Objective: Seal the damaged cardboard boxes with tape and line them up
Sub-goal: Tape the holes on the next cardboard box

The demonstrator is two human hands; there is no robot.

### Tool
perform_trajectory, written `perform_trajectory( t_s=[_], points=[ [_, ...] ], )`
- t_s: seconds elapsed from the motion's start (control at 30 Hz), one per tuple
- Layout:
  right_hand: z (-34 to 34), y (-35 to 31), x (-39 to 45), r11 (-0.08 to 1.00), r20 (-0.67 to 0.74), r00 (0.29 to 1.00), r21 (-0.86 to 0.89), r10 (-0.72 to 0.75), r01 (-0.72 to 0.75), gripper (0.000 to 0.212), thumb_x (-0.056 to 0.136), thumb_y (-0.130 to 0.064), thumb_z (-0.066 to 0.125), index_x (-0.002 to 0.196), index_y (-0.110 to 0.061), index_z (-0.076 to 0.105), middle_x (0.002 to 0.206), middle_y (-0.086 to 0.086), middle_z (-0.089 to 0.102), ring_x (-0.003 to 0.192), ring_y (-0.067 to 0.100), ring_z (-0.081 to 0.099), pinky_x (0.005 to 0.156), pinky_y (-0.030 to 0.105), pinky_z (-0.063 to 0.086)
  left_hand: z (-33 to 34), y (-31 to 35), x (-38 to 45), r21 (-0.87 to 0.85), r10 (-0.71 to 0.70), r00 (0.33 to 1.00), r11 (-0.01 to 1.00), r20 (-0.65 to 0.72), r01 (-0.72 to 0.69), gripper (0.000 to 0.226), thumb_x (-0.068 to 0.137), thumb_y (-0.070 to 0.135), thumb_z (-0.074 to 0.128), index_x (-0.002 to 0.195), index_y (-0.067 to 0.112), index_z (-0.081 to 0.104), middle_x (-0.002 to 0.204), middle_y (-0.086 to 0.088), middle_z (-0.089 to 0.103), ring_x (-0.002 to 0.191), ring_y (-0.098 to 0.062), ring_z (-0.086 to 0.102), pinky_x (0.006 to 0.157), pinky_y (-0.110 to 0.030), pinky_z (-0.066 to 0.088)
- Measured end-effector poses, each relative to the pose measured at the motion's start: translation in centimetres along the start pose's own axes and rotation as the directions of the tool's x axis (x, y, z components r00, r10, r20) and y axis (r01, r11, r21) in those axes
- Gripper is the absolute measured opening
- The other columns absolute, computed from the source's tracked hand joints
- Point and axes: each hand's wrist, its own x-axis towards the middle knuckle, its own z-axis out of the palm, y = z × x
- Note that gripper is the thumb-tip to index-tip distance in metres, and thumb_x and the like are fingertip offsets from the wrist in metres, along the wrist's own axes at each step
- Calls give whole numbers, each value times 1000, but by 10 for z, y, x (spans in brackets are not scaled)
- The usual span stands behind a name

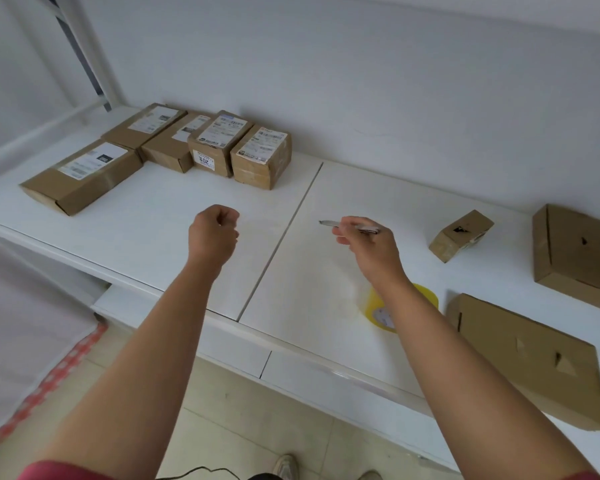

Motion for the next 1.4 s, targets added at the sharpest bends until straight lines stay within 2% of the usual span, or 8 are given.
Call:
perform_trajectory(
  t_s=[0.23, 0.37, 0.63, 0.77, 0.83, 0.9, 1.0, 1.4],
  points=[
    [6, -2, -4, 963, -42, 994, -254, -98, 84, 11, 93, -17, 59, 102, -22, 65, 90, 1, 73, 83, 17, 68, 76, 29, 51, 7, -6, -7, -36, -1, 1000, 999, 8, 1, 13, 99, 18, 52, 96, 19, 65, 85, 8, 64, 66, -5, 62, 62, -23, 51],
    [21, 3, -14, 501, 278, 871, -729, -406, 467, 20, 91, -12, 54, 110, -12, 61, 94, 8, 66, 86, 30, 60, 69, 37, 46, 9, -6, -8, -80, -5, 999, 997, -37, 2, 11, 98, 20, 54, 99, 22, 65, 94, 4, 65, 73, -11, 63, 70, -29, 54],
    [65, 50, -42, -101, 616, 788, -784, -11, 612, 26, 91, -6, 54, 116, -3, 52, 116, 14, 58, 109, 35, 55, 72, 37, 30, 13, 15, -25, -158, 69, 990, 986, 120, -50, 12, 97, 15, 58, 103, 20, 66, 92, 4, 67, 63, 0, 63, 56, -13, 49],
    [55, 41, -35, 73, 520, 854, -851, -22, 520, 28, 93, -7, 48, 121, -7, 53, 121, 13, 54, 112, 32, 53, 79, 38, 42, 12, 35, -35, -241, 143, 964, 967, 224, -87, 12, 96, 11, 60, 99, 19, 69, 87, 3, 67, 64, -1, 63, 63, -18, 54],
    [42, 20, -36, 629, 277, 960, -742, -25, 231, 34, 97, -9, 41, 128, -12, 54, 123, 12, 56, 110, 27, 57, 89, 39, 49, 13, 46, -40, -285, 173, 953, 953, 248, -99, 11, 95, 11, 61, 99, 19, 69, 87, 1, 67, 65, -3, 63, 63, -19, 55],
    [24, -8, -41, 984, 118, 977, 7, 179, -181, 33, 98, -11, 40, 126, -16, 56, 119, 12, 59, 96, 23, 66, 80, 39, 57, 19, 59, -46, -323, 202, 942, 940, 269, -110, 10, 95, 11, 62, 98, 18, 69, 85, 1, 67, 65, -5, 64, 62, -19, 54],
    [-15, -28, -52, 754, 147, 963, 599, 227, -269, 38, 88, -35, 61, 123, -21, 55, 123, 9, 63, 101, 27, 70, 71, 47, 58, 38, 82, -60, -369, 247, 920, 921, 304, -125, 11, 94, 10, 63, 94, 20, 70, 81, 5, 67, 63, -6, 63, 60, -19, 52],
    [-195, -33, -109, 992, -446, 893, 73, -57, 100, 24, 91, -6, 66, 77, -24, 72, 67, -7, 64, 68, 10, 57, 69, 21, 53, 167, 156, -185, -407, 389, 801, 891, 454, -202, 26, 92, 13, 61, 85, 36, 71, 74, 17, 71, 63, -7, 69, 66, -29, 58]
  ],
)
